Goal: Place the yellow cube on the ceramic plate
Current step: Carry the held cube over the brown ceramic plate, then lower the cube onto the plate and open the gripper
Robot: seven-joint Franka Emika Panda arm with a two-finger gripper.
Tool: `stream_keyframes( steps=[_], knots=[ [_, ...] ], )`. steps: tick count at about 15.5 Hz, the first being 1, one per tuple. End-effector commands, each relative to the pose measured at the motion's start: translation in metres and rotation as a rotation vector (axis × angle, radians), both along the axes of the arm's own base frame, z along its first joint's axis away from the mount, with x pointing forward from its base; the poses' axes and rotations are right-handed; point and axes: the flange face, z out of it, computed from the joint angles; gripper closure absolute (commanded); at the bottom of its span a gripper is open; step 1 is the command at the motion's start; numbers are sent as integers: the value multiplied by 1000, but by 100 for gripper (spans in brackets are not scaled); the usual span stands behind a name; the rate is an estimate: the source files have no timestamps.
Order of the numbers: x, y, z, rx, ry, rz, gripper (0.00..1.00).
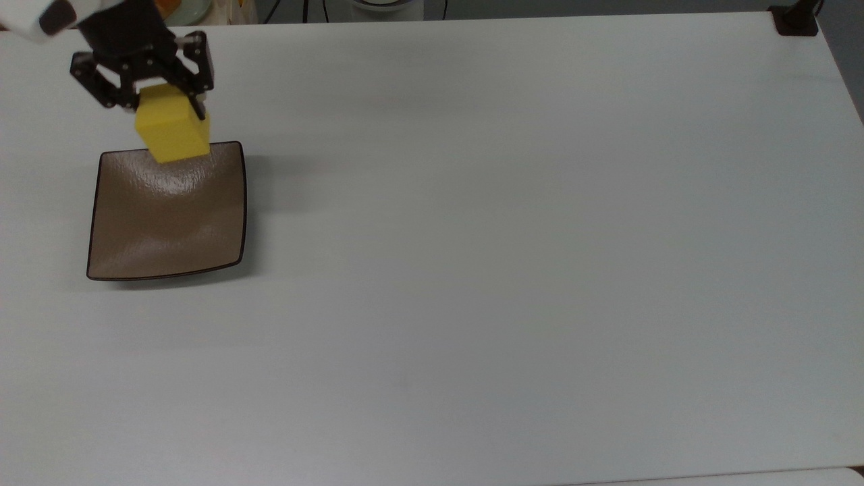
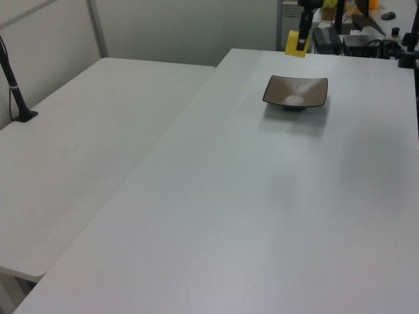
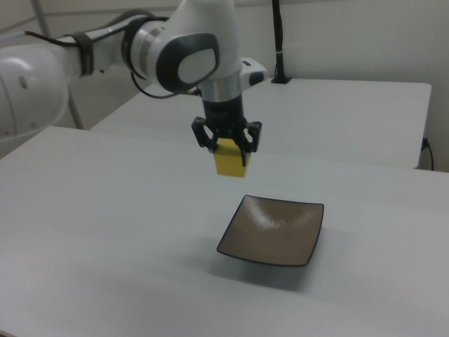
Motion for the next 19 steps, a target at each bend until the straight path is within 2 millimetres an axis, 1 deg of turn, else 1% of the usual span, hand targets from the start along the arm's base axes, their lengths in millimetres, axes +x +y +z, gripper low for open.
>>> stream_keyframes(
  steps=[1, 3, 4, 5, 7, 8, 9, 12, 15, 17, 19],
  knots=[
    [27, -10, -27, -135, 62, 124, 84],
    [35, -14, -44, -159, 63, 126, 84],
    [38, -17, -47, -173, 35, 118, 84],
    [39, -19, -50, -179, 27, 115, 82],
    [38, -20, -67, -183, 35, 116, 82],
    [42, -21, -76, -191, 26, 109, 82],
    [41, -21, -89, -185, 45, 101, 82],
    [39, -22, -119, -194, 57, 97, 80],
    [35, -23, -143, -218, 67, 106, 80],
    [31, -28, -152, -225, 76, 97, 80],
    [29, -36, -166, -223, 71, 84, 79]
  ],
)
